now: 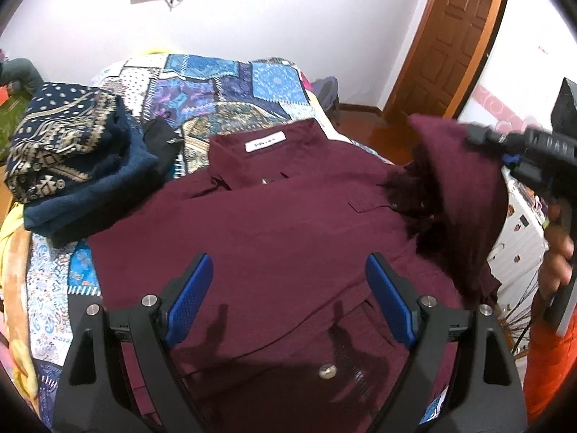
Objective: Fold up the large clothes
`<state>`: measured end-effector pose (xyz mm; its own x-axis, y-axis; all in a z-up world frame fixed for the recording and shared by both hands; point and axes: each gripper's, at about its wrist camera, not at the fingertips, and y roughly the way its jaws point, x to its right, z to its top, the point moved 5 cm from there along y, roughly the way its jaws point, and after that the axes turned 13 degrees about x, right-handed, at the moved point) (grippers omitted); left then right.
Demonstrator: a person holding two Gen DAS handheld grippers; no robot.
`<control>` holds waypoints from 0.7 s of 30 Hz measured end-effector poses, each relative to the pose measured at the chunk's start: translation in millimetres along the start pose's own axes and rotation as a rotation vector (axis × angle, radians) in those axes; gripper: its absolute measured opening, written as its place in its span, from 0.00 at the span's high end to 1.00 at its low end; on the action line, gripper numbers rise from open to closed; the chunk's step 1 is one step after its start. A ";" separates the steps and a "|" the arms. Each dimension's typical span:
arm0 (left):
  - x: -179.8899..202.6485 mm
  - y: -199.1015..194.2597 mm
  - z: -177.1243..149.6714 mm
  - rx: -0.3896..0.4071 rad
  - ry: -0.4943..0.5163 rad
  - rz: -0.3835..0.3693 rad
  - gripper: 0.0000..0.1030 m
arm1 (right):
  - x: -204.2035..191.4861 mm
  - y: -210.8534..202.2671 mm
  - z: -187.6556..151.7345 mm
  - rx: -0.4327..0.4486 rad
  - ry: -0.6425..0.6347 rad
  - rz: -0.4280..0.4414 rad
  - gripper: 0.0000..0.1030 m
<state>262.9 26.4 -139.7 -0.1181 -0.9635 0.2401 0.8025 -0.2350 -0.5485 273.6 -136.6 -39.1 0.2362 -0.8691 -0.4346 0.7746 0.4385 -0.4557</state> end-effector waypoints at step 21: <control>9.1 -13.2 8.0 0.036 0.060 0.032 0.16 | -25.2 36.1 -90.3 -0.269 -0.166 0.002 0.63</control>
<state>255.9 21.8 -123.8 -0.1259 -0.9768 0.1733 0.8269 -0.1998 -0.5256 242.7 -78.2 -114.8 0.3472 -0.8838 -0.3136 0.5959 0.4662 -0.6539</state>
